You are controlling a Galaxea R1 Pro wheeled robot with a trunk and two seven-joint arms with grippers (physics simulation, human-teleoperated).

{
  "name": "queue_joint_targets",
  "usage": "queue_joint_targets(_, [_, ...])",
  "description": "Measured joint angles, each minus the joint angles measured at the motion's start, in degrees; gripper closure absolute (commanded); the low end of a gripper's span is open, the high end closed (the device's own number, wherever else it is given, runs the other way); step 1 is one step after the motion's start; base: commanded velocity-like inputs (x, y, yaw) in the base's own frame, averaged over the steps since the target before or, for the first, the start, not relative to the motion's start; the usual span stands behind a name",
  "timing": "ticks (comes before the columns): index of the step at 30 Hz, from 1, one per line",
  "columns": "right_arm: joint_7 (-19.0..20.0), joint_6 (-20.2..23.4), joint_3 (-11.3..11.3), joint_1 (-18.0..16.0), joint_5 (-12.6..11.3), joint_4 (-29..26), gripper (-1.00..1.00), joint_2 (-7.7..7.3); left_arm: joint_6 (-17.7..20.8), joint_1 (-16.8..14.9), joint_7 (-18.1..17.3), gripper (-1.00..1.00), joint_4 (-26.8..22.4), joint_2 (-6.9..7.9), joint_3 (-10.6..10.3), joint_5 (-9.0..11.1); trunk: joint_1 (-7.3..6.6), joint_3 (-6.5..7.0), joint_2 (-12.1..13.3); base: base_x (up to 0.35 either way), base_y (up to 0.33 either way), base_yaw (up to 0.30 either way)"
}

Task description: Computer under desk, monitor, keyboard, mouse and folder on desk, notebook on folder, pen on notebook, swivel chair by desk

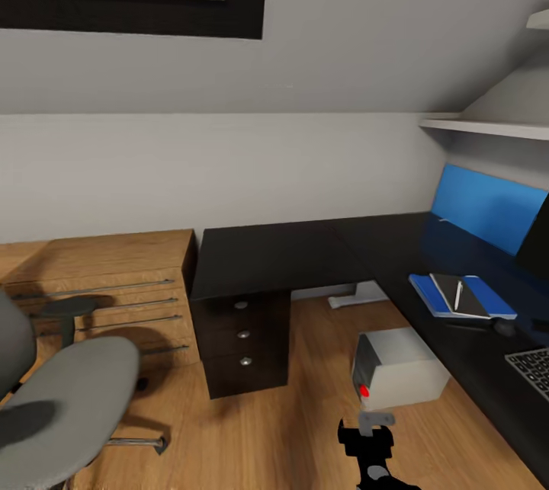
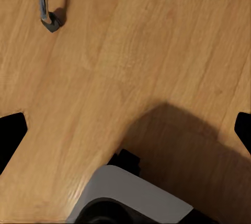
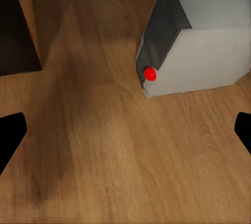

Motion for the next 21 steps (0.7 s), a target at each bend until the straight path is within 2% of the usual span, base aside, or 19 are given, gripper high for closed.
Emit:
queue_joint_targets(6, [-0.03, -1.43, -0.16, 2.93, -0.24, 1.27, -1.00, -0.24, -0.12, 0.00, -0.10, -1.00, 6.12, -0.87, -0.14, -0.21, 0.00, -0.04, 0.00, 0.000, 0.000, 0.269])
queue_joint_targets(12, [-0.02, -1.70, -0.18, 4.63, -0.31, 1.53, -1.00, -0.34, -0.28, -0.01, -0.21, -1.00, 10.65, -1.01, -0.10, -0.35, 0.00, -0.05, 0.00, 0.000, 0.000, 0.279])
queue_joint_targets(16, [0.09, -2.17, -0.25, 5.84, -0.38, 1.61, -1.00, -0.50, -1.28, -0.02, -2.12, -1.00, 13.64, -1.02, 0.02, -0.42, 0.00, 0.05, 0.00, 0.000, 0.000, 0.256])
queue_joint_targets(18, [0.17, -3.86, -0.28, 6.70, -0.42, 1.63, -1.00, -0.68, -4.89, -0.01, -5.39, -1.00, 16.56, -1.01, 0.04, -0.41, 0.00, 0.14, 0.00, 0.000, 0.000, 0.216])
queue_joint_targets(21, [0.20, -5.64, -0.23, 7.02, -0.55, 1.62, -1.00, -0.73, -9.55, -0.02, -8.25, -1.00, 19.75, -1.00, 0.11, -0.25, -0.65, 0.83, 1.19, 0.000, 0.000, 0.200])
